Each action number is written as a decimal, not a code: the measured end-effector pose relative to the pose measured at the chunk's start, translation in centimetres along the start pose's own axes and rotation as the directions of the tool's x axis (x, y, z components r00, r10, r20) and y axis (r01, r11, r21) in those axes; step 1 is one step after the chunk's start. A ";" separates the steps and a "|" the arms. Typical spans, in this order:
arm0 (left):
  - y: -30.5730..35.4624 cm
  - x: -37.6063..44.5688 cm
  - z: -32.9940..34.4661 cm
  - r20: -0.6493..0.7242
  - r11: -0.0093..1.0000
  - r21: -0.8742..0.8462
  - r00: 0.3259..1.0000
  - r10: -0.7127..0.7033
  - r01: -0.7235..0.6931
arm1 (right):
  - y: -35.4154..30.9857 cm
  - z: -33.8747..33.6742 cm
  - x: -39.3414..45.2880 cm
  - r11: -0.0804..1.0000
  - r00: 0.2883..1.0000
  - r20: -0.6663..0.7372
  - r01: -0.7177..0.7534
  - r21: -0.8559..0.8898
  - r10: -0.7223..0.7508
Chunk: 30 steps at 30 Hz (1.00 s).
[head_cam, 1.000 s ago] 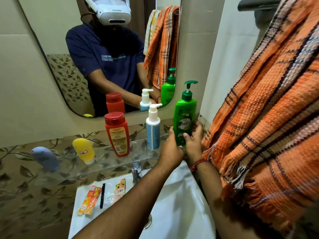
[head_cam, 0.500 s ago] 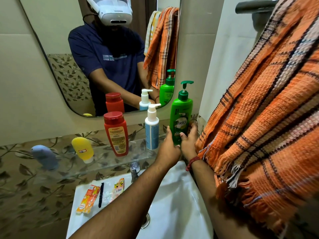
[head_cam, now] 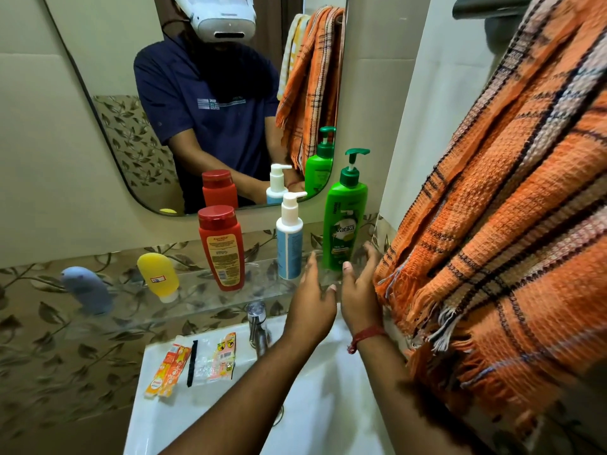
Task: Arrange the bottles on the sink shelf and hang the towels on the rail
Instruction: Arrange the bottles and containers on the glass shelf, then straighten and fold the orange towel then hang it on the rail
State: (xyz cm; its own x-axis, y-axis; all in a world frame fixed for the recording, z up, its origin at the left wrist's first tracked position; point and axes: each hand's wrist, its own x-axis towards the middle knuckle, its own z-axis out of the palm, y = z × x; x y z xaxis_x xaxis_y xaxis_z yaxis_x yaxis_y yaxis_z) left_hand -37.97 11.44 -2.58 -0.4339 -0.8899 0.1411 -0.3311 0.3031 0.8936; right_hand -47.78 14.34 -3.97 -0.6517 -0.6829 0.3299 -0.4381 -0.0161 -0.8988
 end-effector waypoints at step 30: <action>-13.4 -9.2 -7.2 0.393 0.675 0.654 0.916 0.082 -0.341 | 2.9 1.5 -16.6 0.548 0.979 0.122 0.013 -0.836 0.163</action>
State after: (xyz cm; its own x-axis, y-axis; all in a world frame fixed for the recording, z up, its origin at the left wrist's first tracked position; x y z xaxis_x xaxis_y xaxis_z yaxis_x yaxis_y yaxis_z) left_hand -23.51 13.07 -12.81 -0.7540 -0.6560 0.0350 -0.6235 0.7314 0.2762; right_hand -37.32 24.58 -12.47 -0.6340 -0.7603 0.1415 -0.7664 0.5930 -0.2470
